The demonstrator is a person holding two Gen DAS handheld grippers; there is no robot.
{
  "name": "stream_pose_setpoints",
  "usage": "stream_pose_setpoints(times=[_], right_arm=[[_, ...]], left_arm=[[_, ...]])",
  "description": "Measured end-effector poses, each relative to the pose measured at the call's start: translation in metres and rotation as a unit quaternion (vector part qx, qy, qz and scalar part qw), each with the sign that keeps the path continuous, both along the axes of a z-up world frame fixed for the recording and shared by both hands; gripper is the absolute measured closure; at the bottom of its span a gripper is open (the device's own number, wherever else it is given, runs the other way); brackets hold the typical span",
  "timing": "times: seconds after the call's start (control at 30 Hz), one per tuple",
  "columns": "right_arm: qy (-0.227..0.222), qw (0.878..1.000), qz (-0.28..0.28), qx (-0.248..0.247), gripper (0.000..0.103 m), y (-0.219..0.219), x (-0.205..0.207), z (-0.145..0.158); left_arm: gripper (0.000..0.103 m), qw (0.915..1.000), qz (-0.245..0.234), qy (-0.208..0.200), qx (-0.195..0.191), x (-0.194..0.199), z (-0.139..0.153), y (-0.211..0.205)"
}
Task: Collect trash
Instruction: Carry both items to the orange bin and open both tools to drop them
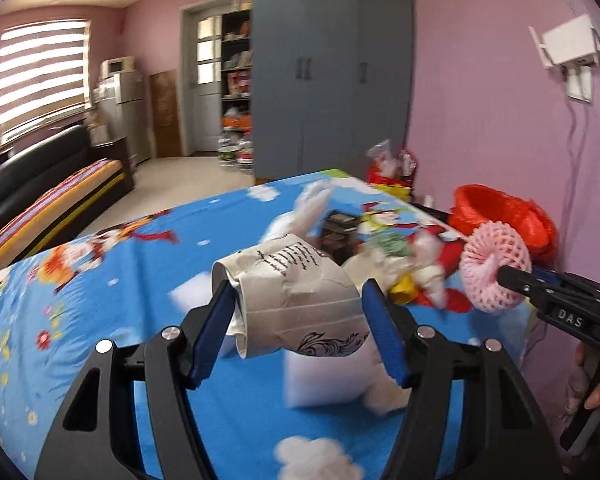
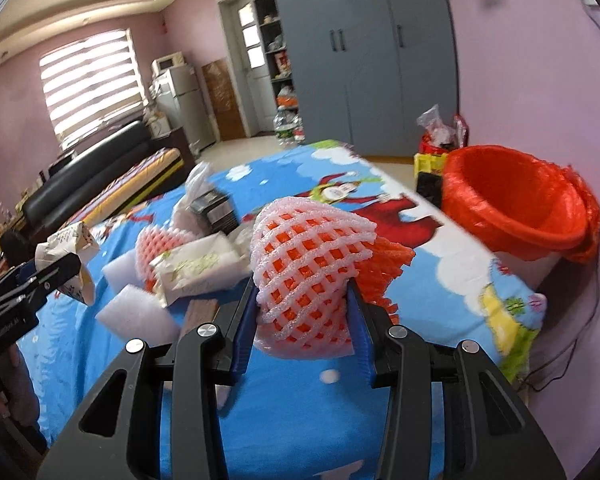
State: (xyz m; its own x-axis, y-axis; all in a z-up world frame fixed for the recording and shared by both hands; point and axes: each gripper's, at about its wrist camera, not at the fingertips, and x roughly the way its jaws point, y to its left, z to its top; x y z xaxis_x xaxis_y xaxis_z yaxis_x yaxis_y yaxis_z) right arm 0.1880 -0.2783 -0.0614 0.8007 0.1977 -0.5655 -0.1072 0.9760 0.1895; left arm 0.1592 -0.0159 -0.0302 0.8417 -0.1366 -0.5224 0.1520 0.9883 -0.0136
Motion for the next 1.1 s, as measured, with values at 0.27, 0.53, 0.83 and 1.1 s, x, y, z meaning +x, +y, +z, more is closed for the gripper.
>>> stream_pose_setpoints(times=[0.27, 0.53, 0.83, 1.1], right_arm=[[-0.028, 0.997, -0.071, 0.001, 0.062, -0.069, 0.002, 0.017], [-0.033, 0.992, -0.118, -0.006, 0.062, -0.133, 0.026, 0.022], [-0.040, 0.987, -0.153, -0.036, 0.061, -0.194, 0.074, 0.016], [-0.030, 0.983, -0.178, -0.043, 0.056, -0.242, 0.117, -0.009]], left_arm=[[0.039, 0.9964, -0.079, 0.012, -0.025, 0.036, 0.013, -0.072], [0.039, 0.9865, -0.158, 0.024, -0.035, 0.095, 0.027, -0.162], [0.038, 0.9750, -0.219, 0.027, -0.022, 0.159, 0.031, -0.262], [0.038, 0.9634, -0.265, 0.030, -0.028, 0.228, 0.029, -0.346]])
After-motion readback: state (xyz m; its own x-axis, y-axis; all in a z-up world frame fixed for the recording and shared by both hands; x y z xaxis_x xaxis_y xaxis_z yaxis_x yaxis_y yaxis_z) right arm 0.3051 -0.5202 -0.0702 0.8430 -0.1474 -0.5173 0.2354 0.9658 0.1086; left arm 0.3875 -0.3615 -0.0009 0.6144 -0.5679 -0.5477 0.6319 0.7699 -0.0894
